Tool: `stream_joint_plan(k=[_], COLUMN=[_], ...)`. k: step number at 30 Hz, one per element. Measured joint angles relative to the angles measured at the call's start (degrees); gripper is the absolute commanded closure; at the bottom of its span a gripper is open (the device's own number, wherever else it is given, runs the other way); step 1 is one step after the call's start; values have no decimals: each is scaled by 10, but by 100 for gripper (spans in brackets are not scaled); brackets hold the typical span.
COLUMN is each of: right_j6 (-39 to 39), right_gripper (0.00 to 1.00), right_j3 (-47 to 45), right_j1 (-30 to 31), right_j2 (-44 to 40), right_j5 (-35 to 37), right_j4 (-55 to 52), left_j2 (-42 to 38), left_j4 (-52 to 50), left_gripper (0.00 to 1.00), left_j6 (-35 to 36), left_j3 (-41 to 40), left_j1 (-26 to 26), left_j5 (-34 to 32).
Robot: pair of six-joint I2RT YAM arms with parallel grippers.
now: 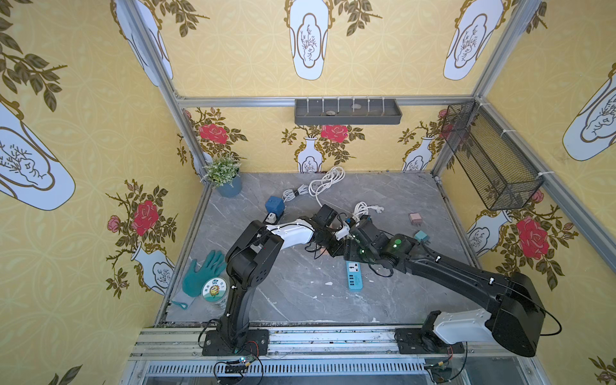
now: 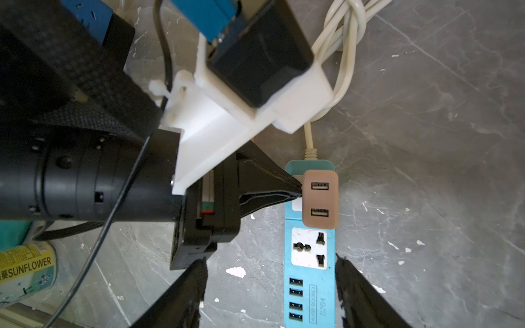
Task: Pull the plug off the socket
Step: Remove the plug from the socket.
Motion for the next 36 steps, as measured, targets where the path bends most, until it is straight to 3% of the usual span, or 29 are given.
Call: stream_joint_plan(k=[11,22,36], right_j6=[21,8,-7], right_gripper=[31,39,46], right_j3=[12,-14,-12], right_j1=[-2,-77,-80], right_j2=[32,38,86], right_j5=[22,-2,-8], right_j4=[-9,22,30], left_j2=[0,0,0], left_j4=[3,5,5], left_gripper=[100,100,100], left_j6=[-1,2,2], left_j3=[0,1,1], left_j1=[1,0,0], left_j5=[1,-6,-5])
